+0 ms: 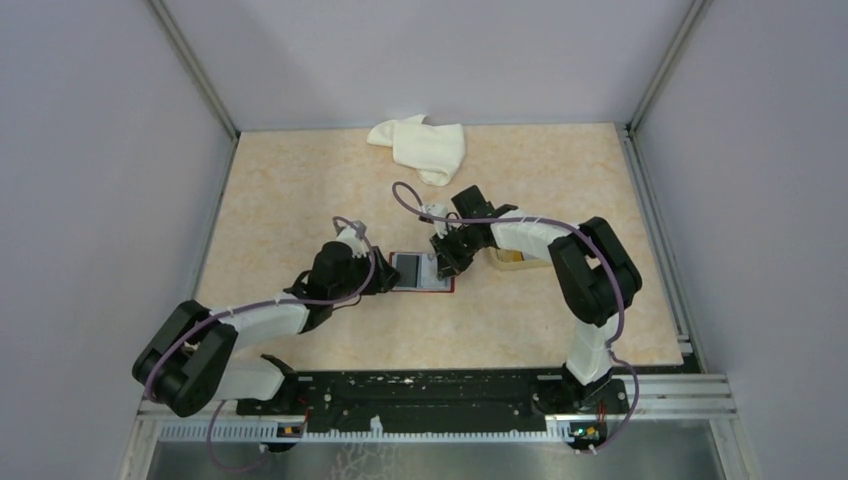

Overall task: Put the credit cards into the card holder
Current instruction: Turn over the card slot in the card holder.

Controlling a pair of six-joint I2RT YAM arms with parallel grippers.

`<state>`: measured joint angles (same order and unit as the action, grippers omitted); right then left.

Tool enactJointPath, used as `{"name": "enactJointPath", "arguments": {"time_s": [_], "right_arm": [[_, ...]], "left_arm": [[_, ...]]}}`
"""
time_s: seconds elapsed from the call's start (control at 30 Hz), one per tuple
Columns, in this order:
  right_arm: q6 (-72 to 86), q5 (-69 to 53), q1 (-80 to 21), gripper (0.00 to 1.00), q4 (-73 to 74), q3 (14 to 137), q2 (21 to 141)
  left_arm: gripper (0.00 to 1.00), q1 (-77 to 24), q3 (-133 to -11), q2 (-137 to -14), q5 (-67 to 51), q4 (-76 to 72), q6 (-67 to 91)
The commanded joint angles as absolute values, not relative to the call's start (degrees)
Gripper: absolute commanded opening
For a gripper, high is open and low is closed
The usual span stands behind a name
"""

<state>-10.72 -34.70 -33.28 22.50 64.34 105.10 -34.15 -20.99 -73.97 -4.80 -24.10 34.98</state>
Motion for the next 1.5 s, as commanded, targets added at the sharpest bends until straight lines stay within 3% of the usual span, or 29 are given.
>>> {"name": "enactJointPath", "arguments": {"time_s": [0.0,0.37,1.03,1.47], "right_arm": [[-10.1,-27.0,-34.0,0.04,22.7,67.9,105.2],[-11.3,-25.9,-34.0,0.04,24.6,68.9,106.8],[-11.7,-26.9,-34.0,0.03,25.5,69.4,107.7],[-11.9,-27.4,-34.2,0.03,26.0,69.7,108.2]], "left_arm": [[0.58,-33.6,-23.8,-75.7,-7.7,-24.4,33.3],[0.52,-32.9,-26.7,-80.6,-8.4,-23.2,33.2],[0.59,-32.6,-32.1,-87.1,-10.0,-16.6,31.0],[0.65,-32.6,-32.6,-84.1,-6.3,-12.4,29.9]]}}
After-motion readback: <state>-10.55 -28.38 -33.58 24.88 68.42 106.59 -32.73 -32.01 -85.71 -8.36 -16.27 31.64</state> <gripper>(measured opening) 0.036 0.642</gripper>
